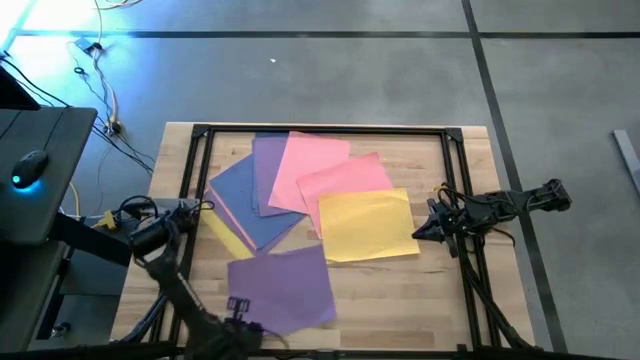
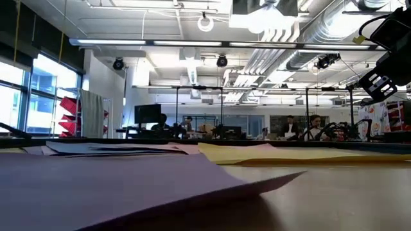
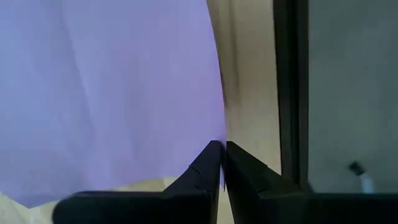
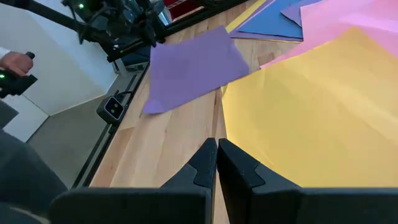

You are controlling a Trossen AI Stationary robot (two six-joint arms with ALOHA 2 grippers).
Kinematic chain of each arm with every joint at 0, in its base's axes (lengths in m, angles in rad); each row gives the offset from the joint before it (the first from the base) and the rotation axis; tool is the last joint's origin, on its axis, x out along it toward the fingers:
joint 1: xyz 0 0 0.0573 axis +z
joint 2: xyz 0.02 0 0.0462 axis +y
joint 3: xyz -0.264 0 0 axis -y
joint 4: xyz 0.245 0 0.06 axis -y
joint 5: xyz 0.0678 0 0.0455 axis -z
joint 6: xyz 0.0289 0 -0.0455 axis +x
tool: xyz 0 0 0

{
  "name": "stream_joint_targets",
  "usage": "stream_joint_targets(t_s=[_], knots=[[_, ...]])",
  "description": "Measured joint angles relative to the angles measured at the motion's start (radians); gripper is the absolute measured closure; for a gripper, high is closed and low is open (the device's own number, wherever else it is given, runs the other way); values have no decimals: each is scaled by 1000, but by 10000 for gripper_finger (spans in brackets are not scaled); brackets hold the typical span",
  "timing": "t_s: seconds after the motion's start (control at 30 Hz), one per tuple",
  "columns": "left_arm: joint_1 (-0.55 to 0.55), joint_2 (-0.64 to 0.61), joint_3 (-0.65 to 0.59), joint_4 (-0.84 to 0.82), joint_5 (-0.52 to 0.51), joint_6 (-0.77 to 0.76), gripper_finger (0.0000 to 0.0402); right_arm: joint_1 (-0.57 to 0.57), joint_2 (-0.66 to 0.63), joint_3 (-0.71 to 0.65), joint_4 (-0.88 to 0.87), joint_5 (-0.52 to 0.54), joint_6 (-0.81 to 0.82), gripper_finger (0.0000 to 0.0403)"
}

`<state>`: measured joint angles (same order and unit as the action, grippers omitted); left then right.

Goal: Organize paper
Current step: Put the purple paper on the bottom left of the table, then put the yellow paper on the bottom right of the table

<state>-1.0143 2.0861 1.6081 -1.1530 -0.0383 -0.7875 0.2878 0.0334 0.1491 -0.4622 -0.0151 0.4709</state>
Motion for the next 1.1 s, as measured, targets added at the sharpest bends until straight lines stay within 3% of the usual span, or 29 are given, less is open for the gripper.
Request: stream_joint_targets(t_s=[0.3,0.5,0.9,1.1], knots=[[-129,1,-85,-2,17,-51,401,0,0,0,0,0,0,403],[-176,1,-93,0,34,-200,398,0,0,0,0,0,0,403],[-175,-46,-78,46,183,-491,277,0,0,0,0,0,0,403],[-159,-156,-56,-17,256,-681,257,0,0,0,0,0,0,403]])
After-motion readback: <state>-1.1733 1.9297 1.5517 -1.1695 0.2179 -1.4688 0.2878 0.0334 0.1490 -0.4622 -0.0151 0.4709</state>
